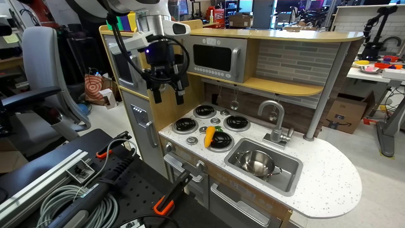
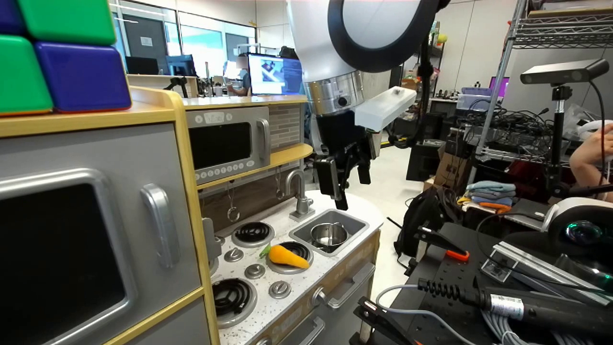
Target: Put the carrot plush toy in the pot
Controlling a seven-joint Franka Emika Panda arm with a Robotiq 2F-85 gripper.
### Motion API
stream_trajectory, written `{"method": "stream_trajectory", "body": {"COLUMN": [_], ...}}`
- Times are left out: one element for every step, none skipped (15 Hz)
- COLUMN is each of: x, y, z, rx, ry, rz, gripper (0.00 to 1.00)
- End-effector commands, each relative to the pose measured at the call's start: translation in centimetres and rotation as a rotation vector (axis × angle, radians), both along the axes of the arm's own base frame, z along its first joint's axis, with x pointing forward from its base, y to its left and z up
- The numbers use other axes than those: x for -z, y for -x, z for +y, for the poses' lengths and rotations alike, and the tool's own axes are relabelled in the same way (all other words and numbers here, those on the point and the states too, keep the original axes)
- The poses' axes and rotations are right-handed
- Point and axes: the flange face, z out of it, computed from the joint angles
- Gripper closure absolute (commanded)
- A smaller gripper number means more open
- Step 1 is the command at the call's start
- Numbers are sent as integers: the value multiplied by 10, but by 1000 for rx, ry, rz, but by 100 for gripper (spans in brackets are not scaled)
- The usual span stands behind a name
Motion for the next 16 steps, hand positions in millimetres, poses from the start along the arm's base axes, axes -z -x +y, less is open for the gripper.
{"method": "stream_trajectory", "body": {"x": [3,4,4,3,4,1,1,1,1,1,10,24,34,48,61,77], "y": [-5,-7,-10,-11,-13,-10,-10,-10,-10,-10,-15,-22,-27,-36,-41,-49], "z": [-20,-25,-31,-36,-37,-32,-35,-36,-34,-33,-29,-23,-22,-15,-10,-4], "rx": [-187,-234,-285,-335,-382,-303,-312,-309,-309,-310,-282,-273,-266,-256,-236,-226], "ry": [-56,-78,-99,-118,-141,-96,-102,-101,-101,-101,-103,-97,-88,-94,-97,-93], "rz": [-19,-25,-33,-36,-33,-20,-19,-19,-19,-20,-62,-75,-50,-75,-71,-72], "gripper": [0,0,0,0,0,0,0,0,0,0,0,0,0,0,0,0]}}
